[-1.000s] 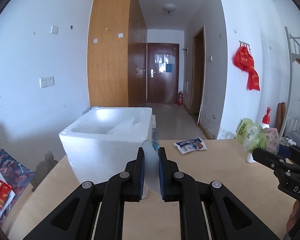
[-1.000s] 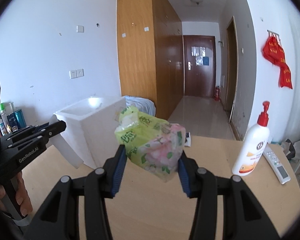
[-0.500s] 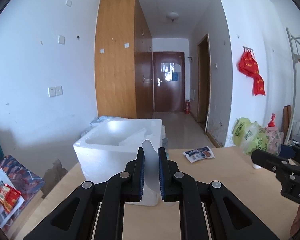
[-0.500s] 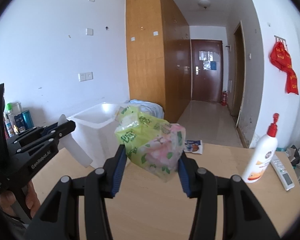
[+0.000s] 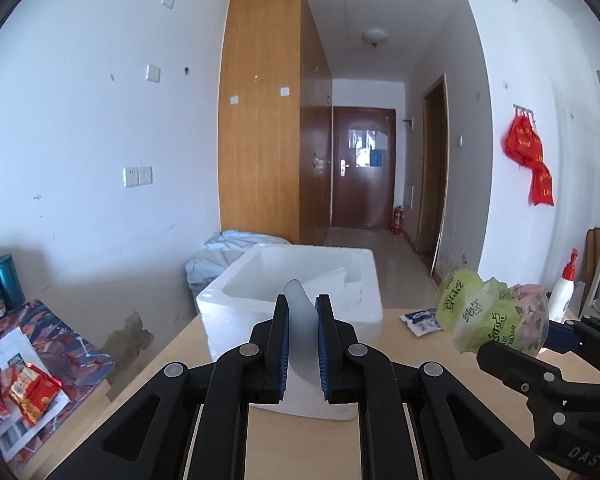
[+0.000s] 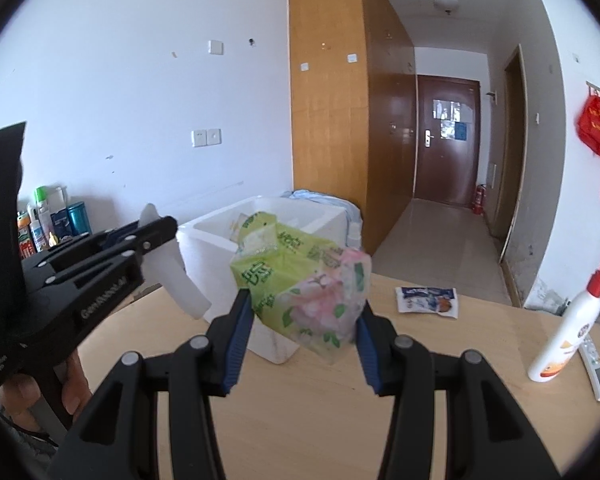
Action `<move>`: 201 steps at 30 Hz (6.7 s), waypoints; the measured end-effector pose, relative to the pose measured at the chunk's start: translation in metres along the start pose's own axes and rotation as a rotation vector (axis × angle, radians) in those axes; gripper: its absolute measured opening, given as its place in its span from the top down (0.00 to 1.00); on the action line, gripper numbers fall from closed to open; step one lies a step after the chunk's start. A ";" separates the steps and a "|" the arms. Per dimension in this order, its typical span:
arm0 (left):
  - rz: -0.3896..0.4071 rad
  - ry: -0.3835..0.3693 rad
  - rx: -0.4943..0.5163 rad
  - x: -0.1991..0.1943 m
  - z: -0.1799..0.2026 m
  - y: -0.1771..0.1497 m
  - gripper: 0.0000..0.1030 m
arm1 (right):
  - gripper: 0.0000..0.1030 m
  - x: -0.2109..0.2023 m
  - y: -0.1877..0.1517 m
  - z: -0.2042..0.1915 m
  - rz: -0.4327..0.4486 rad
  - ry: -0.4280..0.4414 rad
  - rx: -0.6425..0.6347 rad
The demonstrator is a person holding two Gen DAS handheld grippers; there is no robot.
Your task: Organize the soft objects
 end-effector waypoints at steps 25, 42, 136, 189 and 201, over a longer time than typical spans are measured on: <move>-0.011 -0.007 -0.002 -0.001 -0.013 0.022 0.87 | 0.49 0.013 0.030 -0.025 0.002 0.058 -0.047; -0.023 0.023 0.003 0.030 -0.032 0.056 0.87 | 0.49 0.049 0.063 -0.017 0.024 0.101 -0.019; -0.063 0.096 -0.153 0.106 -0.104 0.027 0.03 | 0.05 0.130 0.041 -0.017 -0.101 0.160 -0.013; 0.126 -0.109 -0.040 -0.051 -0.004 0.066 0.00 | 0.00 -0.063 0.070 0.022 0.186 -0.045 0.063; 0.120 -0.160 -0.007 -0.071 0.029 0.055 0.00 | 0.00 -0.090 0.048 0.036 0.179 -0.087 0.060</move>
Point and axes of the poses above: each gripper's, at about its wrist camera, not at the fingertips, and x roughly the way its jaws point, z to its right, y to its top, the point moved 9 cm from there along x, roughly the way its jaws point, and after that the axes turned 3 degrees about z, right-handed, at the moved point
